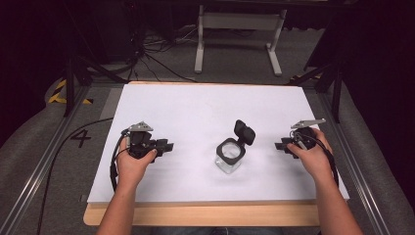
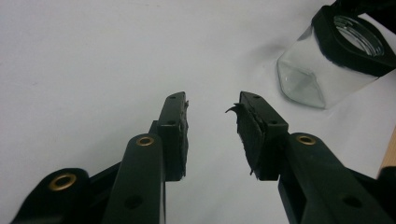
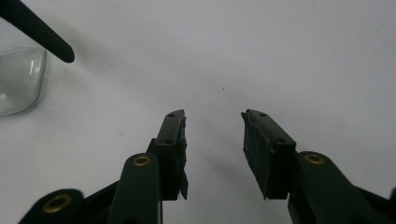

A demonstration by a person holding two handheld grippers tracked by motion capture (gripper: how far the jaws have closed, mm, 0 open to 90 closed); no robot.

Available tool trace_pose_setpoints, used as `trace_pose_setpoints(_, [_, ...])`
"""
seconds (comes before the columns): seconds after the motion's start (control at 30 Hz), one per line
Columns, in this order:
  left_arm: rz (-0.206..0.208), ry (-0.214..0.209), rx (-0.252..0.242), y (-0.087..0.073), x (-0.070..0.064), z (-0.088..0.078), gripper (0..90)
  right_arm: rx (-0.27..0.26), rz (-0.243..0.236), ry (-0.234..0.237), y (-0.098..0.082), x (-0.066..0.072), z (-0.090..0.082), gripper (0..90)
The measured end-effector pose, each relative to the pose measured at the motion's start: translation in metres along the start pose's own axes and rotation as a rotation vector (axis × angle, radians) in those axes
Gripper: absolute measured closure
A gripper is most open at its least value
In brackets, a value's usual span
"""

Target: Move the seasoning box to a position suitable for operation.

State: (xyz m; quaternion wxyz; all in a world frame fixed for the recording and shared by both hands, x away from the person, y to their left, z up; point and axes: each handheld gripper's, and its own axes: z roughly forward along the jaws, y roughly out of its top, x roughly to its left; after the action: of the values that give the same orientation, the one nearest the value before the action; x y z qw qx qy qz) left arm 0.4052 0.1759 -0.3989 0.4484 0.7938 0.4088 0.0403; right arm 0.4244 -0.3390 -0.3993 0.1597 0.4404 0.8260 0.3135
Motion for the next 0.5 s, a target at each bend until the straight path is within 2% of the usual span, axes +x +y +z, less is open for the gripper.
trace_pose_setpoints(0.03, [-0.007, -0.007, 0.008, 0.0, -0.001, 0.0, 65.3, -0.036, -0.029, -0.019, -0.002, 0.001, -0.004, 61.8])
trace_pose_setpoints(0.07, [-0.009, -0.022, 0.018, 0.0, -0.003, 0.001, 66.5, -0.054, -0.023, -0.002, -0.004, 0.002, -0.008, 62.2])
trace_pose_setpoints(0.13, [-0.008, -0.034, 0.024, 0.002, -0.006, 0.003, 68.7, -0.064, 0.032, 0.062, -0.008, 0.004, -0.014, 64.9])
trace_pose_setpoints(0.2, [-0.009, -0.049, 0.025, 0.003, -0.008, 0.004, 69.9, -0.052, 0.041, 0.088, -0.01, 0.006, -0.016, 71.1])
trace_pose_setpoints(0.3, [0.023, -0.051, 0.051, 0.008, -0.013, 0.01, 71.3, -0.051, 0.01, 0.063, -0.011, 0.01, -0.021, 79.6])
trace_pose_setpoints(0.4, [0.067, -0.094, 0.063, 0.014, -0.018, 0.017, 72.1, -0.096, -0.017, 0.042, -0.012, 0.014, -0.029, 88.9])
trace_pose_setpoints(0.5, [0.111, -0.139, 0.059, 0.022, -0.025, 0.026, 71.8, -0.133, -0.022, 0.044, -0.017, 0.018, -0.038, 90.0])
